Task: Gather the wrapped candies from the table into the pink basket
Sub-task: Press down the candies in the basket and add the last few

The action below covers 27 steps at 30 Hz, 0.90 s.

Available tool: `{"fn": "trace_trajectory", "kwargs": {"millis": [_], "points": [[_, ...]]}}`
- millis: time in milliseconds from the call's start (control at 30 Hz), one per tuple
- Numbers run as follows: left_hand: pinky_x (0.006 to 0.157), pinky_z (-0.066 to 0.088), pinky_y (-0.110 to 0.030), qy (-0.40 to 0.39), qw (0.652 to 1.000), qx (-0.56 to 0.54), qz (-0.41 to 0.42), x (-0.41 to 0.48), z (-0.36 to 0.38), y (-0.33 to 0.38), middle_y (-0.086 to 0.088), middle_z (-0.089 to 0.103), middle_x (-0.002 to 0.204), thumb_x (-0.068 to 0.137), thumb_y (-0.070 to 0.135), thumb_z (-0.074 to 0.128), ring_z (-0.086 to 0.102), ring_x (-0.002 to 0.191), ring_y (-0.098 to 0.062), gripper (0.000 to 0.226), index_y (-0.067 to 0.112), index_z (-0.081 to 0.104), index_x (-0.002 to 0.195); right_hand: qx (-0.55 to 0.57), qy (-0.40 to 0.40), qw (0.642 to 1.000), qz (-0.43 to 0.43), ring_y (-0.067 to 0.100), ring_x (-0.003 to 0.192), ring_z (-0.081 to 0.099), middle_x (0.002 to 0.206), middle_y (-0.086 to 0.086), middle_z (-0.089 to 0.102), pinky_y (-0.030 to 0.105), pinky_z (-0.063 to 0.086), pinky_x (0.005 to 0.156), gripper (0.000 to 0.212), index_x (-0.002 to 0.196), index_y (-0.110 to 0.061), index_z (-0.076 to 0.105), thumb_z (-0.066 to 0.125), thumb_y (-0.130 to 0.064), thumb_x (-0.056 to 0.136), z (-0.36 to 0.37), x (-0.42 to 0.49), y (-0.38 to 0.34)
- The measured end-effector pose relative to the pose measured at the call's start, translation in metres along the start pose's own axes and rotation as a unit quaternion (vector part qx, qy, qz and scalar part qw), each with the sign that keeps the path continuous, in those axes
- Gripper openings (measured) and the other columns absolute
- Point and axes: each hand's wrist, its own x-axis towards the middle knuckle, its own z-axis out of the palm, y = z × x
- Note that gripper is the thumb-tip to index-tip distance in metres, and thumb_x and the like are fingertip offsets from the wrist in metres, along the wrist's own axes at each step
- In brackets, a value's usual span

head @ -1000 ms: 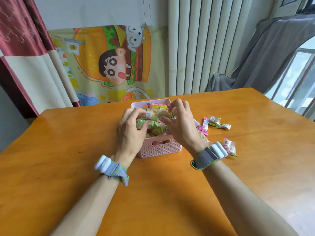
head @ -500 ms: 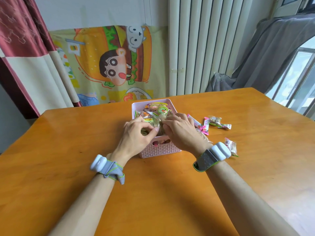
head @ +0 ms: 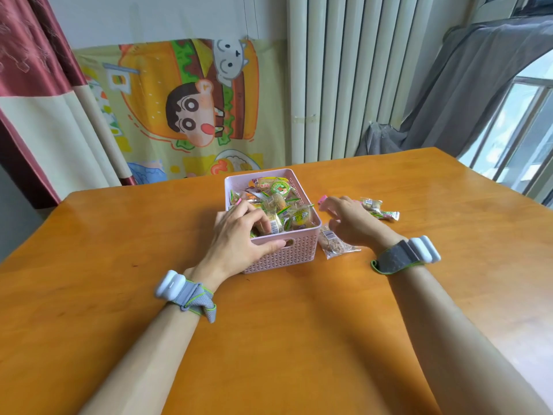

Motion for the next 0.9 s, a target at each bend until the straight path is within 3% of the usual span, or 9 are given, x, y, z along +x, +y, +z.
{"fn": "trace_trajectory", "kwargs": {"millis": [33, 100, 200, 267, 400, 500, 600, 700, 900], "points": [[0.091, 0.036, -0.035, 0.001, 1.0, 0.002, 0.001, 0.0, 0.001, -0.001, 0.013, 0.052, 0.092, 0.069, 0.068, 0.075, 0.055, 0.092, -0.004, 0.042, 0.031, 0.062, 0.083, -0.015, -0.034, 0.999, 0.001, 0.033, 0.124, 0.048, 0.131, 0.012, 0.055, 0.044, 0.041, 0.103, 0.04, 0.133, -0.019, 0.054, 0.06, -0.018, 0.094, 0.002, -0.001, 0.005], [0.091, 0.036, -0.034, 0.0, 1.0, 0.005, 0.004, 0.0, 0.001, -0.002, 0.013, 0.051, 0.091, 0.07, 0.07, 0.073, 0.055, 0.089, -0.004, 0.042, 0.032, 0.061, 0.083, -0.027, -0.091, 0.995, 0.023, 0.031, 0.124, 0.046, 0.13, 0.01, 0.053, 0.043, 0.042, 0.102, 0.058, 0.135, -0.024, 0.054, 0.074, -0.042, 0.084, 0.007, -0.004, 0.009], [0.092, 0.037, -0.034, -0.004, 1.0, 0.011, 0.004, 0.0, 0.002, -0.002, 0.014, 0.051, 0.091, 0.07, 0.072, 0.071, 0.056, 0.086, -0.003, 0.043, 0.033, 0.059, 0.083, -0.039, -0.131, 0.989, 0.048, 0.032, 0.13, 0.037, 0.138, 0.006, 0.042, 0.052, 0.039, 0.107, 0.081, 0.134, -0.033, 0.051, 0.086, -0.054, 0.064, 0.017, -0.005, 0.009], [0.092, 0.036, -0.034, -0.004, 1.0, 0.011, 0.002, 0.0, 0.002, -0.002, 0.014, 0.052, 0.091, 0.07, 0.072, 0.071, 0.057, 0.085, -0.003, 0.043, 0.033, 0.059, 0.084, -0.034, -0.121, 0.991, 0.044, 0.032, 0.129, 0.038, 0.137, 0.005, 0.042, 0.054, 0.041, 0.106, 0.081, 0.132, -0.034, 0.052, 0.087, -0.054, 0.062, 0.021, -0.004, 0.009], [0.093, 0.036, -0.034, -0.003, 1.0, 0.009, 0.008, 0.0, 0.003, -0.003, 0.013, 0.052, 0.092, 0.07, 0.071, 0.072, 0.057, 0.086, -0.004, 0.043, 0.032, 0.06, 0.085, -0.021, -0.058, 0.998, 0.032, 0.032, 0.116, 0.053, 0.129, 0.008, 0.052, 0.048, 0.05, 0.095, 0.059, 0.126, -0.023, 0.058, 0.08, -0.033, 0.072, 0.023, -0.002, 0.011], [0.095, 0.036, -0.035, -0.005, 1.0, 0.001, 0.008, -0.001, 0.002, -0.003, 0.013, 0.052, 0.092, 0.071, 0.069, 0.072, 0.056, 0.086, -0.003, 0.041, 0.032, 0.06, 0.082, 0.021, 0.025, 0.999, 0.035, 0.033, 0.099, 0.062, 0.116, 0.014, 0.063, 0.042, 0.054, 0.083, 0.043, 0.12, -0.015, 0.063, 0.071, -0.035, 0.082, 0.02, -0.001, 0.009], [0.096, 0.041, -0.045, -0.012, 0.998, -0.069, -0.003, 0.001, -0.002, 0.0, 0.01, 0.057, 0.086, 0.069, 0.057, 0.082, 0.059, 0.082, -0.003, 0.037, 0.028, 0.059, 0.07, 0.046, 0.157, 0.985, 0.044, 0.034, 0.088, 0.063, 0.109, 0.017, 0.064, 0.039, 0.055, 0.075, 0.041, 0.121, -0.012, 0.065, 0.066, -0.035, 0.087, 0.009, 0.001, 0.003], [0.091, 0.046, -0.055, -0.028, 0.987, -0.159, -0.015, 0.004, -0.007, 0.001, 0.006, 0.065, 0.076, 0.066, 0.041, 0.09, 0.063, 0.078, -0.014, 0.036, 0.023, 0.059, 0.063, 0.089, 0.252, 0.963, 0.039, 0.032, 0.088, 0.062, 0.108, 0.013, 0.061, 0.031, 0.045, 0.069, 0.043, 0.123, -0.015, 0.065, 0.066, -0.036, 0.085, -0.005, 0.0, -0.007], [0.076, 0.05, -0.043, -0.055, 0.977, -0.205, -0.021, 0.003, -0.011, 0.005, 0.002, 0.067, 0.067, 0.063, 0.041, 0.092, 0.063, 0.072, -0.022, 0.038, 0.02, 0.061, 0.055, 0.161, 0.259, 0.952, -0.033, 0.02, 0.097, 0.057, 0.111, 0.004, 0.052, 0.032, 0.05, 0.081, 0.041, 0.112, -0.021, 0.06, 0.069, -0.04, 0.077, -0.018, -0.009, -0.047]]}}
